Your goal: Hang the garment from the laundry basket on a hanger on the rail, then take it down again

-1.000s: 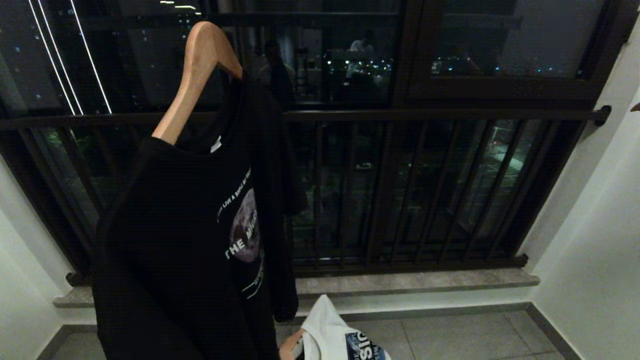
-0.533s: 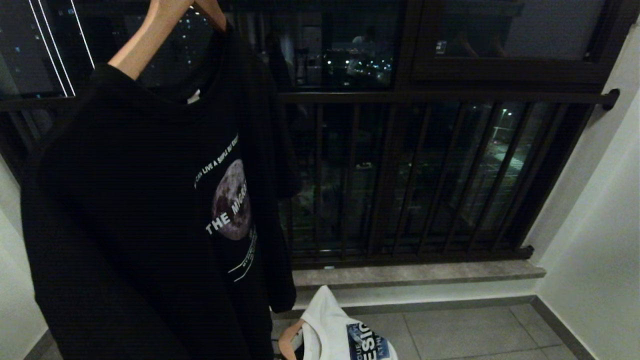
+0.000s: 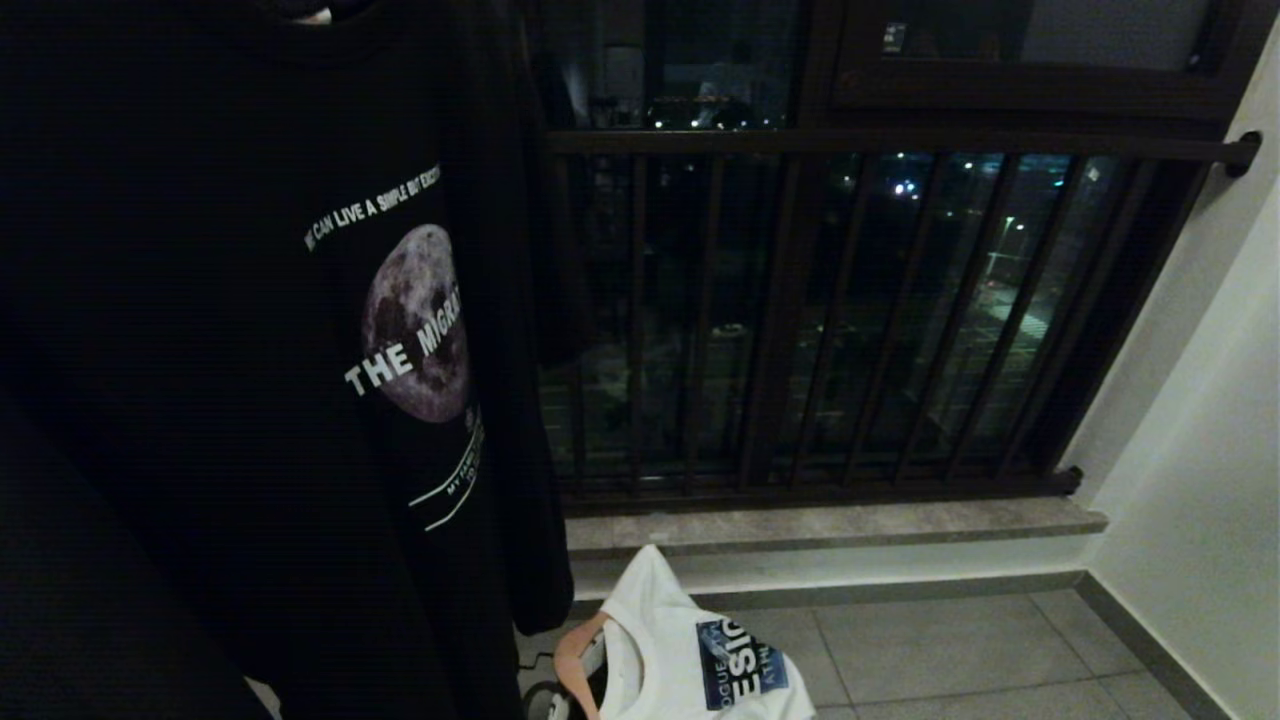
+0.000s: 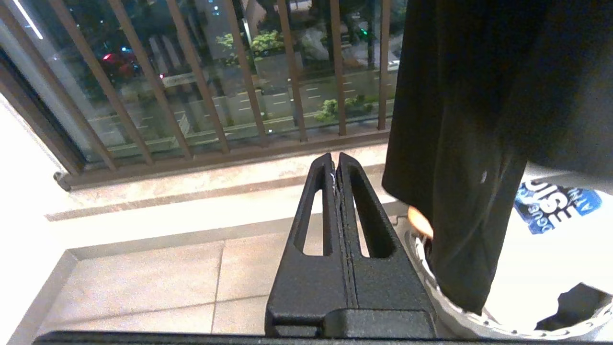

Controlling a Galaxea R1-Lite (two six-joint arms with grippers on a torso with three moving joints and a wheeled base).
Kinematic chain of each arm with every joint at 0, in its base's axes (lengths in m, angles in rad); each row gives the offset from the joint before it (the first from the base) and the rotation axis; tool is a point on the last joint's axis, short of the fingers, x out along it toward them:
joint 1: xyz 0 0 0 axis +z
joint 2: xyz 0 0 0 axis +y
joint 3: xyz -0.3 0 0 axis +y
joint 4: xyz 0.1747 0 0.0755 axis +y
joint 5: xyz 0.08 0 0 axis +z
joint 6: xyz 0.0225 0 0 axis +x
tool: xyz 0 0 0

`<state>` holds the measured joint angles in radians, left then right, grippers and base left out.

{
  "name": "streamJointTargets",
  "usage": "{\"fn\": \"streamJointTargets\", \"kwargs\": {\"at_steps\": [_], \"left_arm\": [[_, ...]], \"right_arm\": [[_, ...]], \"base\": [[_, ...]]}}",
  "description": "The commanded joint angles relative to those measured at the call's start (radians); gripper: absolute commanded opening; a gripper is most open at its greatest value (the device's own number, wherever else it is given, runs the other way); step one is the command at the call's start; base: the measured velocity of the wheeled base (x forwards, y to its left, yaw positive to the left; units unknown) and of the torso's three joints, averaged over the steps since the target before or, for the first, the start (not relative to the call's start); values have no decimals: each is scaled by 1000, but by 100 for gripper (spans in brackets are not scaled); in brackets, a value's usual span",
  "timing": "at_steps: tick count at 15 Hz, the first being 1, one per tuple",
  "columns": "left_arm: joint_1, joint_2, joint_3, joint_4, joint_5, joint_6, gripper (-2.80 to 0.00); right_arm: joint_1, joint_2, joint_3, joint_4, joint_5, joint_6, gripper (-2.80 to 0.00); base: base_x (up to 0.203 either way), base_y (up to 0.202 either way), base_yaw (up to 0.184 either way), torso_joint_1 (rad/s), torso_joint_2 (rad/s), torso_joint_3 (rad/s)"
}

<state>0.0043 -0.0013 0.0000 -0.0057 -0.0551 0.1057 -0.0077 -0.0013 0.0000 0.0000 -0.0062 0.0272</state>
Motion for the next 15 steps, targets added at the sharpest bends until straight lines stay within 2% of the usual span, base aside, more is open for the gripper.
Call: {"fn": "streamJointTargets", "kwargs": {"at_steps": [1,9,15], "left_arm": [[0,0,3,1,0,2,-280],[0,0,3,-1,0,0,-280],[0,0,3,1,0,0,-280]], "right_arm": [[0,0,0,0,0,0,-280],[0,0,0,0,0,0,-280],[0,0,0,0,0,0,-280]], "base": [[0,0,0,-178,496,310],[0,0,0,-151,474,325],[0,0,0,-75,444,368]]}}
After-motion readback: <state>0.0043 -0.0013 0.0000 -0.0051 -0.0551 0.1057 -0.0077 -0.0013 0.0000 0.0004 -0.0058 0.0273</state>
